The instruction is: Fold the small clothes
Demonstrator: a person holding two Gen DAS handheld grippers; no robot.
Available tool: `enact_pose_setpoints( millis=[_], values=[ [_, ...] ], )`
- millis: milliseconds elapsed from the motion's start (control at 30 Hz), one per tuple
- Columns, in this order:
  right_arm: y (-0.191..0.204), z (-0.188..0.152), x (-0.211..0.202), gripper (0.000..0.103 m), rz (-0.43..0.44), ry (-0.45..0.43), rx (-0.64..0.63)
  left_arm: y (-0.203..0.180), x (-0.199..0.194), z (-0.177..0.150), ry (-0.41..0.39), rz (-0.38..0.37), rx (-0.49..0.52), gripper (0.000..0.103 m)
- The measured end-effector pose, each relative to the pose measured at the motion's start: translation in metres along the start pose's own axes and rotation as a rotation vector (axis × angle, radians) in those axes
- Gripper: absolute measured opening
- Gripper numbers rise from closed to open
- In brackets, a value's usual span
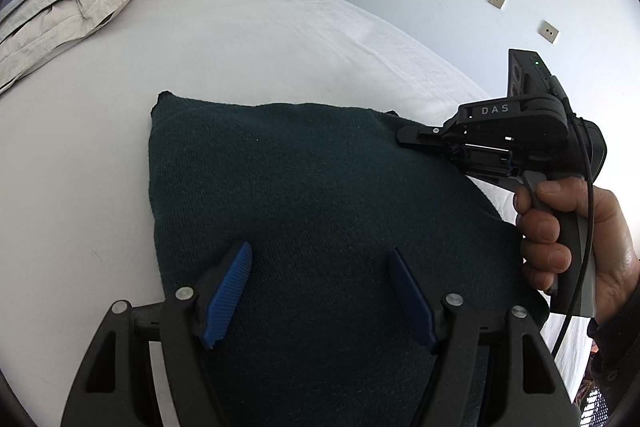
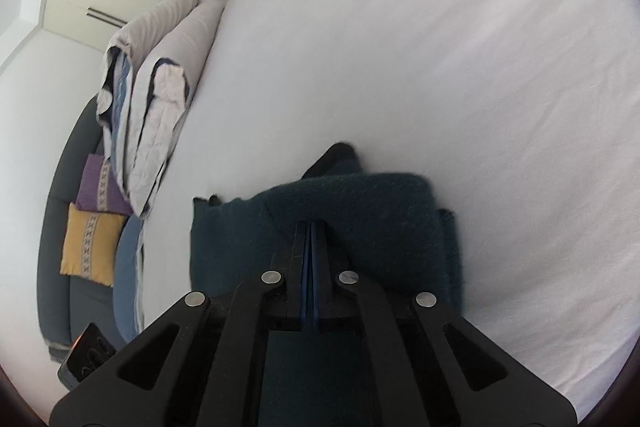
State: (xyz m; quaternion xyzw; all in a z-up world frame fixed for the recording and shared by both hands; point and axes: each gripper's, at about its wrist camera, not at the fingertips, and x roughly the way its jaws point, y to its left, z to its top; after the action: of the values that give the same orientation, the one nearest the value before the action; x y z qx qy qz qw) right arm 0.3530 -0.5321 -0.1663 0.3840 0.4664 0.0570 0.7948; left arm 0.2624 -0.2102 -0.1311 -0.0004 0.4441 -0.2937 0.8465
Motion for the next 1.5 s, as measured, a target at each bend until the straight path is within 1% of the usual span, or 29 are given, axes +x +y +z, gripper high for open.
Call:
enact_pose_setpoints(
  millis=[33,67,100,167,233,267,333,400,433,467,500,567,667,733,767,833,867,900,933,1000,1067,1133,1167,1200,1233,1267,1333,1400,1500],
  values=[
    [0.001,0.0,-0.005,0.0,-0.007,-0.011,0.001,0.001,0.0,0.0,0.0,-0.002,-0.001,0.072],
    [0.003,-0.002,-0.013,0.003,-0.008,-0.02,-0.007,0.001,0.0,0.0,0.001,-0.005,-0.003,0.072],
    [0.008,-0.007,-0.023,0.004,-0.008,-0.033,-0.028,0.001,-0.001,-0.002,0.0,-0.008,-0.005,0.072],
    [0.02,-0.021,-0.047,0.004,0.048,-0.058,-0.087,0.001,-0.001,-0.002,0.0,-0.008,-0.004,0.072],
    [0.03,-0.043,-0.064,0.004,0.117,-0.037,-0.129,0.0,-0.002,-0.003,-0.002,-0.004,-0.001,0.072],
    [0.033,-0.054,-0.067,0.004,0.127,-0.019,-0.148,0.0,-0.001,-0.003,-0.002,-0.002,0.0,0.072],
    [0.034,-0.078,-0.065,0.004,0.102,0.028,-0.196,0.0,-0.002,-0.003,-0.003,-0.001,0.0,0.072],
    [0.02,-0.1,-0.056,0.004,0.042,0.075,-0.225,-0.002,-0.002,-0.004,-0.003,0.004,0.005,0.072],
    [0.01,-0.107,-0.052,0.004,0.036,0.085,-0.219,-0.003,-0.001,-0.004,0.0,0.01,0.012,0.072],
    [0.001,-0.112,-0.055,0.004,0.083,0.065,-0.204,-0.005,-0.001,-0.005,-0.001,0.018,0.021,0.072],
    [-0.005,-0.116,-0.061,0.004,0.107,0.049,-0.179,-0.005,-0.001,-0.005,-0.002,0.023,0.027,0.072],
    [-0.012,-0.122,-0.072,0.004,0.128,0.036,-0.129,-0.005,-0.001,-0.005,-0.004,0.024,0.026,0.072],
    [-0.003,-0.142,-0.097,0.006,0.168,-0.001,-0.172,-0.005,-0.001,-0.005,-0.006,0.026,0.025,0.072],
    [0.002,-0.16,-0.106,0.006,0.203,0.015,-0.202,-0.006,-0.001,-0.006,-0.009,0.031,0.028,0.072],
    [0.003,-0.169,-0.103,0.006,0.191,0.046,-0.224,-0.007,-0.001,-0.006,-0.01,0.033,0.027,0.072],
    [-0.007,-0.188,-0.088,0.006,0.079,0.124,-0.249,-0.007,-0.001,-0.005,-0.011,0.038,0.026,0.073],
    [-0.015,-0.195,-0.086,0.006,0.1,0.122,-0.237,-0.008,-0.001,-0.006,-0.011,0.044,0.031,0.073],
    [-0.022,-0.198,-0.093,0.006,0.133,0.1,-0.215,-0.009,-0.002,-0.006,-0.016,0.048,0.036,0.073],
    [-0.025,-0.199,-0.099,0.006,0.135,0.1,-0.191,-0.01,-0.003,-0.007,-0.017,0.051,0.039,0.073],
    [-0.02,-0.201,-0.115,0.007,0.115,0.068,-0.194,-0.009,-0.011,-0.008,-0.027,0.05,0.029,0.074],
    [-0.008,-0.202,-0.136,0.007,0.081,0.0,-0.255,-0.006,-0.026,-0.008,-0.04,0.029,-0.009,0.074],
    [0.0,-0.2,-0.158,0.02,0.052,-0.07,-0.307,0.002,-0.047,-0.012,-0.079,0.017,-0.053,0.075],
    [0.002,-0.198,-0.167,0.047,0.032,-0.109,-0.314,0.009,-0.058,-0.014,-0.107,0.016,-0.085,0.076],
    [0.001,-0.194,-0.175,0.076,0.005,-0.153,-0.311,0.017,-0.067,-0.017,-0.132,0.014,-0.117,0.08],
    [0.0,-0.19,-0.183,0.083,-0.021,-0.206,-0.301,0.027,-0.074,-0.019,-0.15,0.014,-0.152,0.081],
    [-0.002,-0.185,-0.188,0.085,-0.026,-0.231,-0.287,0.037,-0.078,-0.021,-0.156,0.015,-0.189,0.081],
    [-0.006,-0.168,-0.186,0.085,0.015,-0.197,-0.248,0.056,-0.08,-0.022,-0.148,0.012,-0.253,0.082],
    [-0.011,-0.152,-0.174,0.085,0.035,-0.143,-0.206,0.069,-0.07,-0.022,-0.099,-0.002,-0.296,0.082],
    [-0.02,-0.129,-0.148,0.083,0.018,-0.061,-0.155,0.078,-0.051,-0.023,-0.009,-0.052,-0.336,0.082]
  ],
)
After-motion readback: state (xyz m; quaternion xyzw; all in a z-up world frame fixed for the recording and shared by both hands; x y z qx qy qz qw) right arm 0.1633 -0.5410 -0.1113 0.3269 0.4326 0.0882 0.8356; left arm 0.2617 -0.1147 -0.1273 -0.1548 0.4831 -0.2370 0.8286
